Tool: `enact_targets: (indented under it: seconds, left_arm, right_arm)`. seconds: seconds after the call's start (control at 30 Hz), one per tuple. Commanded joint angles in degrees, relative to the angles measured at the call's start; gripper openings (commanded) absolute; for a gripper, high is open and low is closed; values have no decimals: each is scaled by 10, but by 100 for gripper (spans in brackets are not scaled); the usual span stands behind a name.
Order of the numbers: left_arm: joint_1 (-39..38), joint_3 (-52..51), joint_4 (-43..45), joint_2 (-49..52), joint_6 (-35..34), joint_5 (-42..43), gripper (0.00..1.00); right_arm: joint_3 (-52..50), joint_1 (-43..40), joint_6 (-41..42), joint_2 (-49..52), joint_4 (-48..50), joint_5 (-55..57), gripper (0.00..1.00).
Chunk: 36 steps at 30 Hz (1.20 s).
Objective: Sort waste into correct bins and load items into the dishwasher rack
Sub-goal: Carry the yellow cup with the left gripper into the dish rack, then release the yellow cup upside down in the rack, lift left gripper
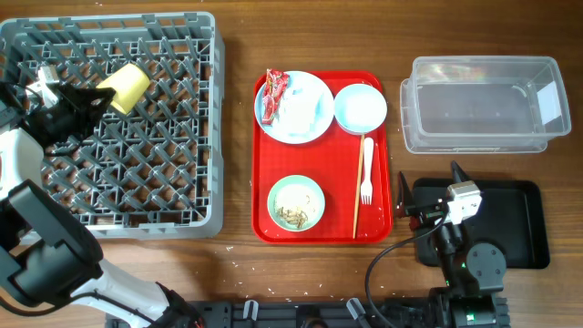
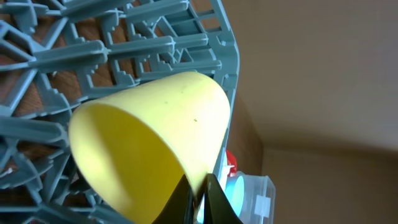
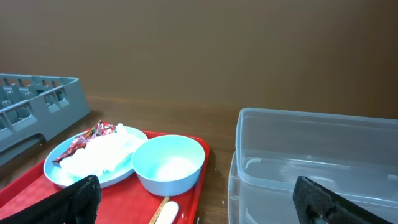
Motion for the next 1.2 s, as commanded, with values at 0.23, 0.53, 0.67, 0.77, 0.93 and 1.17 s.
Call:
enact_targets:
  seconds: [0.23,0.53,0.67,0.77,0.93,1.17]
  left_arm:
    - [24,-15,-47,19,9,-138,4]
    - [54,-15,-78,18,-23,-134,4]
    - [66,-15,-89,18,-23,-138,4]
    - [73,-15,-94,18,-23,-138,4]
    - [74,-14,-100,15,-23,-137,4]
    - [56,-14,-96,-89,-1,-138,4]
  right_arm:
    - [-1,-1,-10,-2,3,-1,100]
    - [-1,-1,-10,-2,3,-1,100]
    - [-1,-1,-10,-2,3,-1,100]
    - [-1,-1,-10,-2,3,-1,100]
    - [-1,-1,-10,-2,3,-1,100]
    - [-1,-1,-10,-2,3,-1,100]
